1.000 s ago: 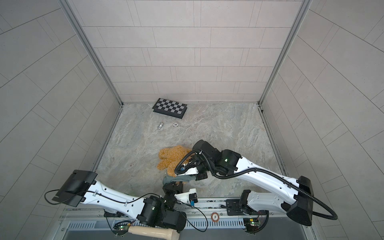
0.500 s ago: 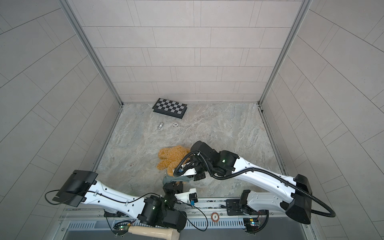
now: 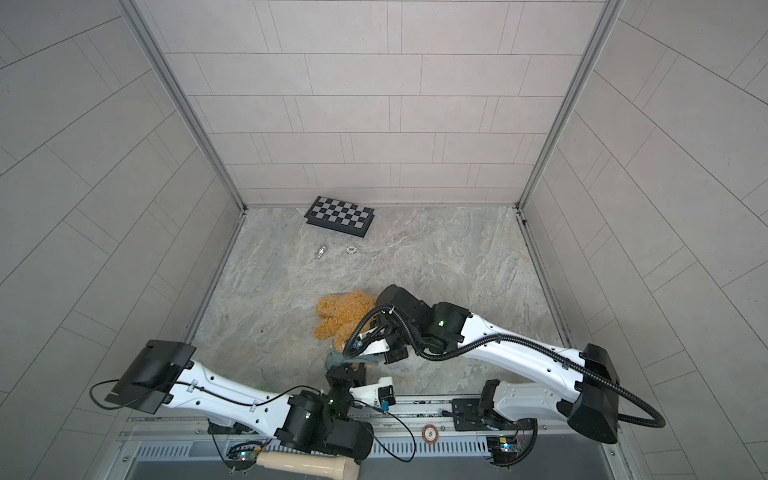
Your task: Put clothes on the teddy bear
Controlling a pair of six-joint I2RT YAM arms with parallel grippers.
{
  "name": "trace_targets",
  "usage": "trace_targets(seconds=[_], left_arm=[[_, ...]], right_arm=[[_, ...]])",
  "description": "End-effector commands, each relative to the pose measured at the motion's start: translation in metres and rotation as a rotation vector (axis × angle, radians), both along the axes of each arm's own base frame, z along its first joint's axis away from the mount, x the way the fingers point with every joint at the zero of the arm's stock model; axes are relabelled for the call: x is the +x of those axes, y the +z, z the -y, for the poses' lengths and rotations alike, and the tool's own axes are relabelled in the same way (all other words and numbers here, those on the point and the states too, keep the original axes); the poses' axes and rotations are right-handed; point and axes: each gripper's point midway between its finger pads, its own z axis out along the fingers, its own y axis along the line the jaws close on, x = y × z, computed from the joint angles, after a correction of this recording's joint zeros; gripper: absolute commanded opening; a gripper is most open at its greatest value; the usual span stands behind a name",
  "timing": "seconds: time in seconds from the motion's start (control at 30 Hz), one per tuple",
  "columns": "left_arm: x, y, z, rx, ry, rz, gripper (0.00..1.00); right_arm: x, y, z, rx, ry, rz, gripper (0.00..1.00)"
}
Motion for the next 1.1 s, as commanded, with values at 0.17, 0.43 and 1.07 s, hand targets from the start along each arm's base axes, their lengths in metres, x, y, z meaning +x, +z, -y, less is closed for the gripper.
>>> trace_targets(seconds=[0.17, 0.43, 1.07], left_arm=[[0.000, 0.001, 0.002, 0.011, 0.003, 0.012, 0.00], [-0.003, 0.000, 0.004, 0.034, -0.014, 0.016, 0.00], [-0.009, 0.011, 0.005, 0.013, -0.035, 0.022, 0.00]], right_arm=[[0.022, 0.046, -0.008, 0.163, -0.093, 0.164, 0.00], [0.030, 0.072, -0.036, 0.298, -0.098, 0.163, 0.00], [0.171, 0.006, -0.054, 0.228, -0.612, -0.001, 0.00]])
